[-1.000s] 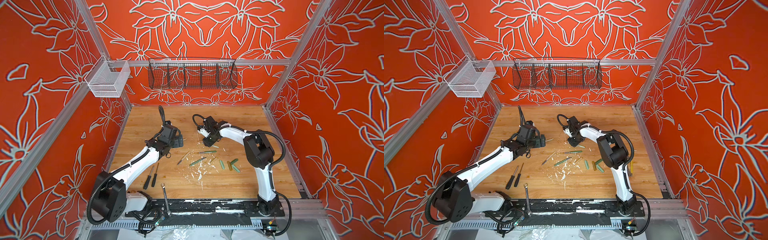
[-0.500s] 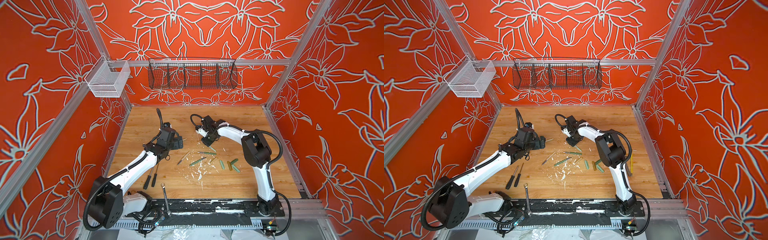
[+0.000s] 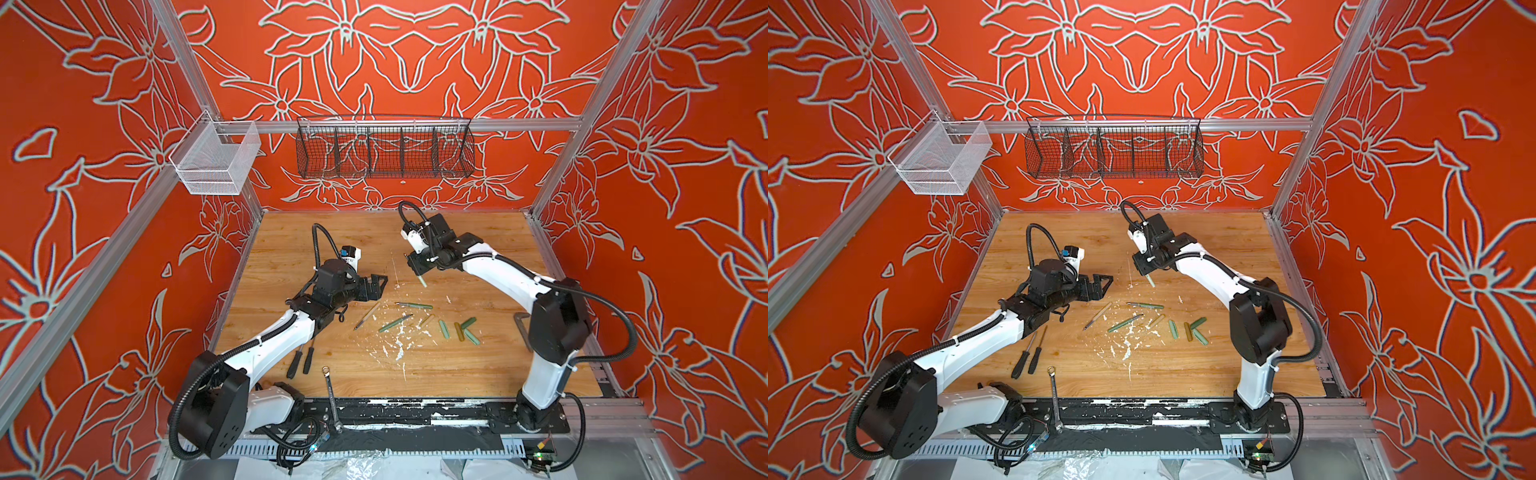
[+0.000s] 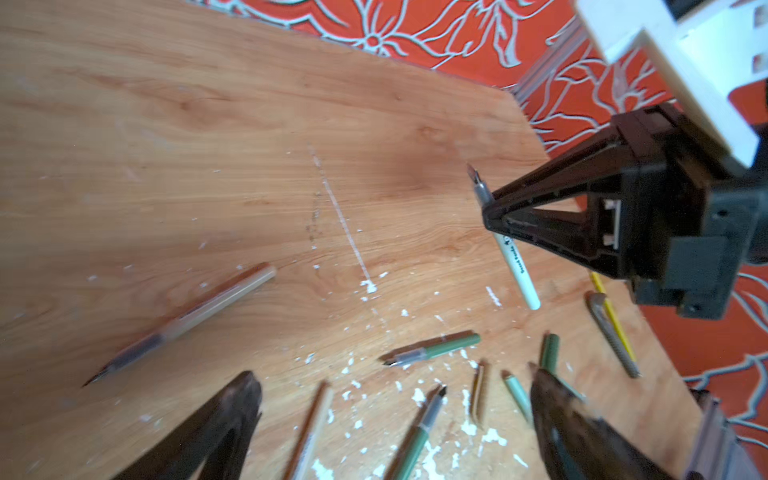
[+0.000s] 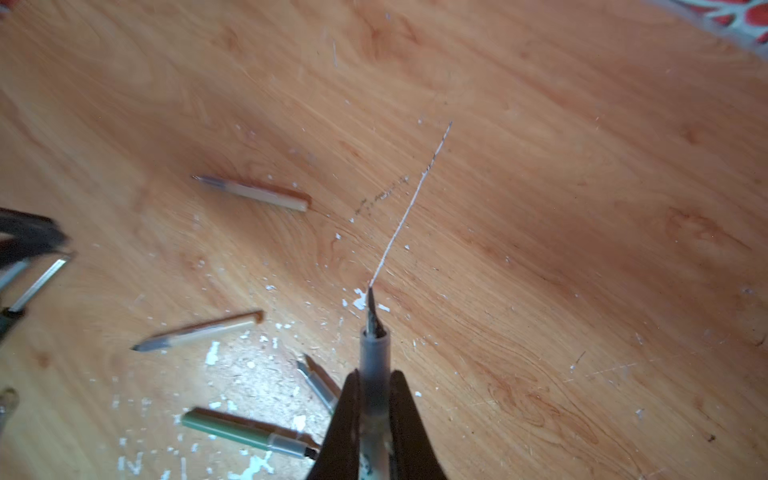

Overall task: Insert the pens into the pen caps
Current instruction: 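Lift the pale green pen upright with the left gripper while the right gripper approaches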

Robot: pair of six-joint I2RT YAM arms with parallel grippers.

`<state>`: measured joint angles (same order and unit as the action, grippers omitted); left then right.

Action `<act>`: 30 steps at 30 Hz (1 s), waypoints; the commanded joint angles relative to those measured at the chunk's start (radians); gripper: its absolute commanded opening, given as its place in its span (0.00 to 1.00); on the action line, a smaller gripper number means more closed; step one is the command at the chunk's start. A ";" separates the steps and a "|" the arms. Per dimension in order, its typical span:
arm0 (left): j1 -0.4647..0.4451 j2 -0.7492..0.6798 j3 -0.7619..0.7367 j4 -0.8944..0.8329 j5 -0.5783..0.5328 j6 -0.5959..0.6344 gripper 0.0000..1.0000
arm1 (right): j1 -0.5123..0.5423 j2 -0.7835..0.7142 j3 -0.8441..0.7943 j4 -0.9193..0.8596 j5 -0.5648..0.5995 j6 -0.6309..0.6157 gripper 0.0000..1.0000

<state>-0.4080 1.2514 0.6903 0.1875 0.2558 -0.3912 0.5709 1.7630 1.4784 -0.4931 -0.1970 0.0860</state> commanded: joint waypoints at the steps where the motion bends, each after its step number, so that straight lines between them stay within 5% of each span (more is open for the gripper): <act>1: -0.010 0.027 -0.012 0.212 0.203 -0.035 0.98 | 0.000 -0.095 -0.101 0.133 -0.086 0.199 0.08; 11: -0.041 0.110 -0.031 0.483 0.422 -0.117 0.85 | 0.004 -0.318 -0.421 0.558 -0.218 0.586 0.05; 18: -0.089 0.173 0.033 0.441 0.471 -0.083 0.67 | 0.011 -0.375 -0.456 0.577 -0.225 0.607 0.05; 26: -0.107 0.190 0.060 0.429 0.455 -0.063 0.27 | 0.012 -0.431 -0.471 0.567 -0.212 0.591 0.05; 30: -0.107 0.189 0.069 0.410 0.438 -0.064 0.18 | 0.012 -0.446 -0.483 0.548 -0.191 0.579 0.05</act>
<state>-0.5117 1.4311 0.7349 0.5858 0.6983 -0.4644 0.5739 1.3437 1.0203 0.0566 -0.4026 0.6613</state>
